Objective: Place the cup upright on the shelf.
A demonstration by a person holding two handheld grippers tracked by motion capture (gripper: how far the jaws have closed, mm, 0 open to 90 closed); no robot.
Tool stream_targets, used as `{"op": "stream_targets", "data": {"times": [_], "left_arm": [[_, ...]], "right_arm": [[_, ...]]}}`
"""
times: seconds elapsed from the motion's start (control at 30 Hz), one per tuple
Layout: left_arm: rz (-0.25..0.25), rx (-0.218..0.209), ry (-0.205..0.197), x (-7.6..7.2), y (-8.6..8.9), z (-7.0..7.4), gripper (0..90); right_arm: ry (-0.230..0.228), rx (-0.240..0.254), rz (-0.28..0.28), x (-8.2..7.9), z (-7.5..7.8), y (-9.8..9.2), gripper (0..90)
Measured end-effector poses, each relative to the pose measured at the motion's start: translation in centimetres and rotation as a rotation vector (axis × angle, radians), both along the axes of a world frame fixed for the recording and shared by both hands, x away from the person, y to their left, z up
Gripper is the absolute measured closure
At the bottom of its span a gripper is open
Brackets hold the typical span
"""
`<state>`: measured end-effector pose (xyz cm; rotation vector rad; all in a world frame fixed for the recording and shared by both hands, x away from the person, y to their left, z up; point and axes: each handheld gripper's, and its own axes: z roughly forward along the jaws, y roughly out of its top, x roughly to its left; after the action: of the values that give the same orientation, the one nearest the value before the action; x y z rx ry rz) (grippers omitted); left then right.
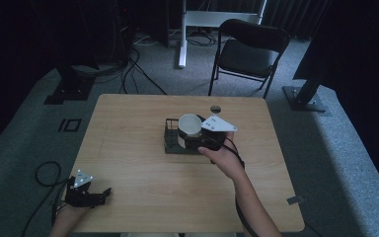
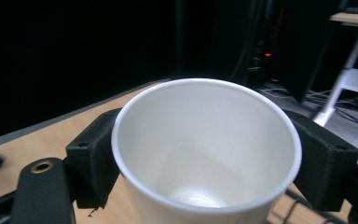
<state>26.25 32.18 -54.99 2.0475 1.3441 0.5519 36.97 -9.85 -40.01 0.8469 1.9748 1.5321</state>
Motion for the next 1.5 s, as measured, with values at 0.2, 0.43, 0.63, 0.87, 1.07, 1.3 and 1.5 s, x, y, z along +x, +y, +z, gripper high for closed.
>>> {"op": "stream_targets", "data": {"times": [0.2,0.43,0.63,0.87,1.07,1.3,1.5], "left_arm": [[0.0,-0.001,0.0,0.0,0.0,0.0,3.4],[0.001,0.0,0.0,0.0,0.0,0.0,3.4],[0.0,0.0,0.0,0.0,0.0,0.0,3.3],[0.0,0.0,0.0,0.0,0.0,0.0,3.4],[0.0,0.0,0.0,0.0,0.0,0.0,3.4],[0.0,0.0,0.0,0.0,0.0,0.0,3.4],[0.0,0.0,0.0,0.0,0.0,0.0,3.4]], "right_arm": [[0.011,0.004,-0.103,1.9,0.4,-0.4,19.7],[0.04,0.003,-0.195,4.0,-0.4,-1.1,19.7],[0.086,-0.005,-0.236,5.1,-1.8,-1.4,19.7],[0.115,-0.027,-0.257,5.4,-3.2,-1.4,19.7],[0.141,-0.04,-0.271,5.6,-4.1,-1.4,19.7],[0.168,-0.05,-0.278,5.8,-4.9,-1.3,19.7],[0.181,-0.068,-0.277,5.9,-5.7,-1.3,19.6]]}}
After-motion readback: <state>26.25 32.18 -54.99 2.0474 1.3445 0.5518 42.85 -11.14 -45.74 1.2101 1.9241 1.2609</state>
